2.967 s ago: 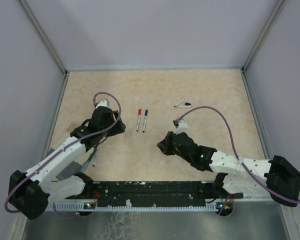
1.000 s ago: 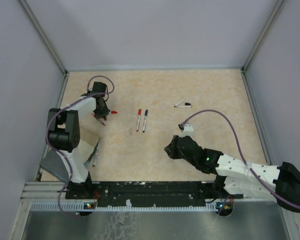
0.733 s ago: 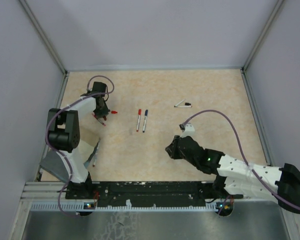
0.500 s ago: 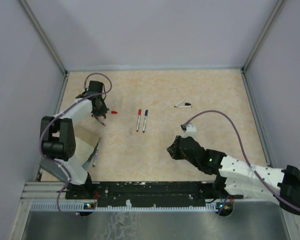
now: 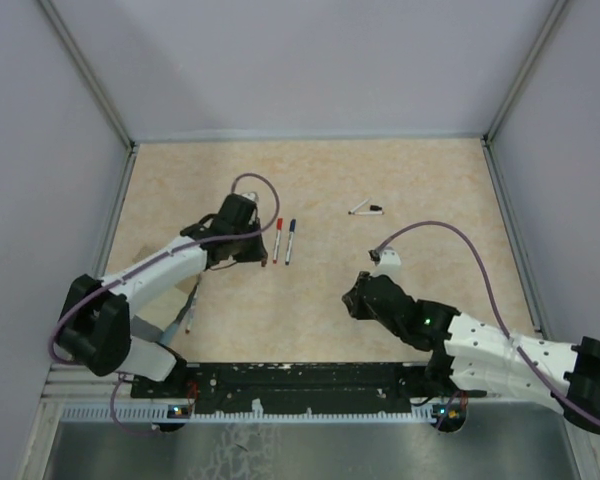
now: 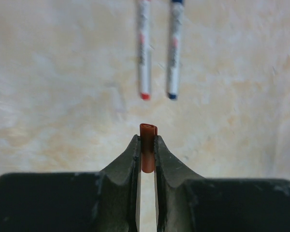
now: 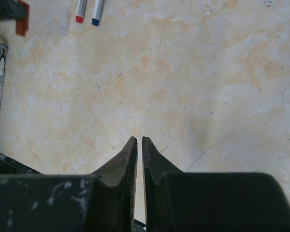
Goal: Insert the pens into the pen caps
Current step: Pick up the pen cap from the center of the board, then place the pen cap at the center of the board.
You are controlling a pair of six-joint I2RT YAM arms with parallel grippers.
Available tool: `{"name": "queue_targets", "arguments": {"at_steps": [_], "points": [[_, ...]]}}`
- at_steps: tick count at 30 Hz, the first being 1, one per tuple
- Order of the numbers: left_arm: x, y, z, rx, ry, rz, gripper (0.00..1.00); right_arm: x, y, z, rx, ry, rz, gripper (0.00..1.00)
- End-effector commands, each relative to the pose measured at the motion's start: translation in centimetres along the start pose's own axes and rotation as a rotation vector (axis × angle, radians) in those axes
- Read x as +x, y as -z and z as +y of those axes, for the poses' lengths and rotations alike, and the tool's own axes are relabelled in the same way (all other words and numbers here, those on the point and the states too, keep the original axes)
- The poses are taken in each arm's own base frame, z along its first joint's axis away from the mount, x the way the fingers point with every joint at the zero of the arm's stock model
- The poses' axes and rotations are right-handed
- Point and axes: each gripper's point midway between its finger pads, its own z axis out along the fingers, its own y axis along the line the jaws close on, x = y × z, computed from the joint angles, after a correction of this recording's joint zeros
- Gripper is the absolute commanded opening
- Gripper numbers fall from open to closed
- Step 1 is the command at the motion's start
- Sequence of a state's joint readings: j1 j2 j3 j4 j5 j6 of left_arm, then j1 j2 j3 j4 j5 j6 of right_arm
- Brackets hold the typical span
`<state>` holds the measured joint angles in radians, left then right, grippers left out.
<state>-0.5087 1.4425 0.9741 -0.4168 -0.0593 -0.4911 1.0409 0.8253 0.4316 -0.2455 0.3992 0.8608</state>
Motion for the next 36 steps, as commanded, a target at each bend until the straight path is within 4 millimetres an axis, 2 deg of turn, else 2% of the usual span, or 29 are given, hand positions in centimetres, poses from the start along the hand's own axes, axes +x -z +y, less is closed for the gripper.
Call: {"name": "queue_targets", "arguments": {"at_steps": [1, 4, 7, 10, 14, 17, 21, 26, 29, 32, 36], "points": [[4.7, 0.5, -6.0, 0.144, -0.027, 0.047, 0.17, -2.5, 1.2, -0.9, 0.043, -0.056, -0.114, 0.09], [7.8, 0.9, -10.2, 0.228, -0.057, 0.056, 0.18, -3.4, 2.0, -1.6, 0.054, -0.091, -0.162, 0.09], [9.8, 0.6, -13.2, 0.252, -0.082, 0.074, 0.17, -3.9, 2.8, -2.6, 0.084, -0.107, -0.194, 0.09], [11.6, -0.1, -15.6, 0.254, -0.136, 0.096, 0.17, -4.2, 3.6, -3.6, 0.111, -0.12, -0.215, 0.09], [13.7, -1.6, -17.1, 0.211, -0.21, 0.123, 0.16, -4.0, 4.0, -4.4, 0.126, -0.129, -0.219, 0.09], [15.0, -2.7, -17.2, 0.181, -0.239, 0.147, 0.17, -3.6, 4.0, -4.5, 0.12, -0.138, -0.206, 0.09], [15.4, -3.0, -17.3, 0.18, -0.246, 0.158, 0.27, -3.2, 3.9, -4.5, 0.114, -0.144, -0.191, 0.09], [14.6, -2.5, -17.1, 0.171, -0.26, 0.132, 0.4, -3.2, 3.8, -4.4, 0.114, -0.141, -0.191, 0.09], [13.6, -1.7, -16.7, 0.156, -0.275, 0.101, 0.43, -3.2, 3.7, -4.3, 0.113, -0.135, -0.188, 0.09], [12.3, -0.7, -15.5, 0.107, -0.282, 0.058, 0.44, -3.1, 3.6, -4.2, 0.111, -0.133, -0.183, 0.09], [10.6, 1.2, -12.2, -0.003, -0.279, -0.001, 0.44, -2.8, 3.4, -4.1, 0.104, -0.134, -0.174, 0.09]]}}
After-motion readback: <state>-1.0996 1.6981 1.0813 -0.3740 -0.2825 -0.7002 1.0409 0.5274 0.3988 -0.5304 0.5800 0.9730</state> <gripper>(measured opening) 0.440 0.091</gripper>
